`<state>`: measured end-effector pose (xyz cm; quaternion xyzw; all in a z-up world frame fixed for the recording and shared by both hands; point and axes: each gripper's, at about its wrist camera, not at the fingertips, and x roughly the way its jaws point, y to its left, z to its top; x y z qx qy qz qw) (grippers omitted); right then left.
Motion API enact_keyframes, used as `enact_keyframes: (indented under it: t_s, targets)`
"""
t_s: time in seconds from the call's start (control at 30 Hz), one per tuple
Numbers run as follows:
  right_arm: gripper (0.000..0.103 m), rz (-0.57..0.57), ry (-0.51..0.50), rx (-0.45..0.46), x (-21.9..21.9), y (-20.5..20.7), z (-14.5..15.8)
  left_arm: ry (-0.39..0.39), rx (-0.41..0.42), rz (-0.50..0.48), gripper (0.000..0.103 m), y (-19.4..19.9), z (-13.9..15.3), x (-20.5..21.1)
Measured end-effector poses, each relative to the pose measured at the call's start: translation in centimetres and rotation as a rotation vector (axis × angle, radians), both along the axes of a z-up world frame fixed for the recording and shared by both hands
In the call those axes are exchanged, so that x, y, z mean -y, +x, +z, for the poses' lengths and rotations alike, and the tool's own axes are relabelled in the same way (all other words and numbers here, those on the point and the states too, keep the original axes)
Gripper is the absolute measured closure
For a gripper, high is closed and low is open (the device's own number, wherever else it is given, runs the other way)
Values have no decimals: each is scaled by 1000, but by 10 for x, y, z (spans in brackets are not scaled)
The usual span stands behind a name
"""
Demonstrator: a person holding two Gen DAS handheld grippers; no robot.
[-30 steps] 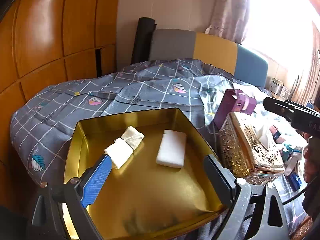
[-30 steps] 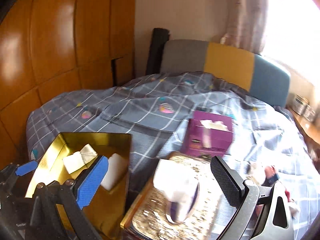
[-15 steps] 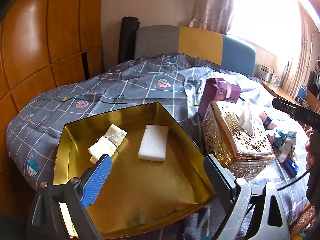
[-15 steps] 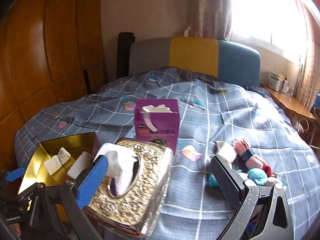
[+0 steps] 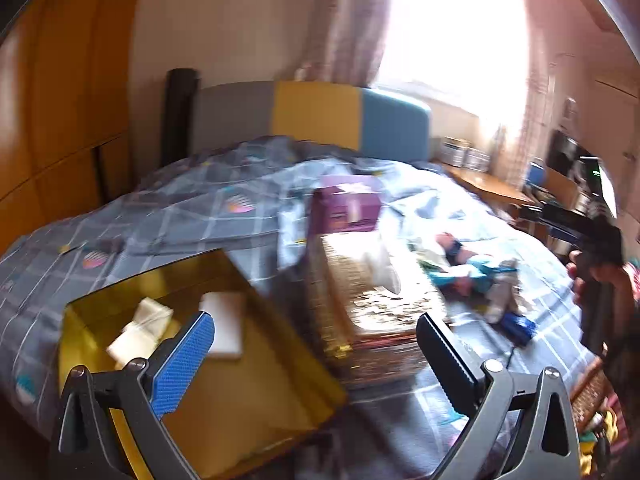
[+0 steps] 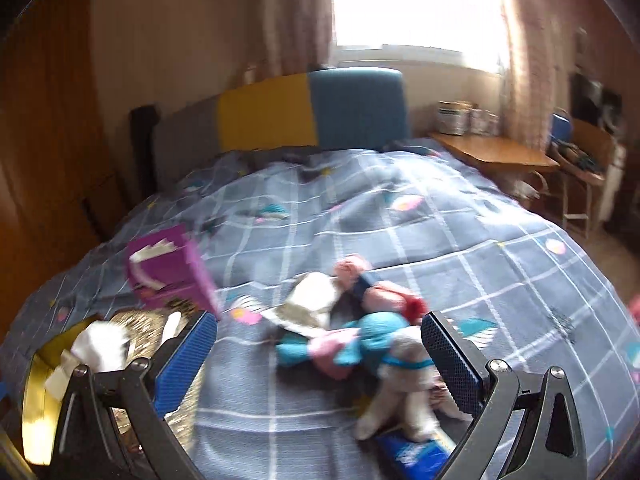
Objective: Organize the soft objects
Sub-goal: 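Move both tools back toward the plush toys and sock doll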
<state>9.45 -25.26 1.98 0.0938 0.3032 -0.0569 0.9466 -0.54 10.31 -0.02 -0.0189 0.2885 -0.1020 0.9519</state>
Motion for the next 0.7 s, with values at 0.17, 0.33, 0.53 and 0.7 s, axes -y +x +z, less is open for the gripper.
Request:
enact_keyframes:
  t_s: [0.17, 0.33, 0.53, 0.7]
  targets:
    - [0, -144, 51, -33, 64, 7, -9, 11, 13, -109, 0, 4, 15, 36]
    - [0, -255, 111, -91, 115, 13, -39, 36, -18, -228, 0, 17, 25, 79]
    - [0, -355, 282, -106, 151, 3, -58, 65, -73, -341, 5, 41, 21, 150]
    - [0, -353, 362, -95, 158, -1, -59, 54, -230, -413, 21, 73, -9, 202]
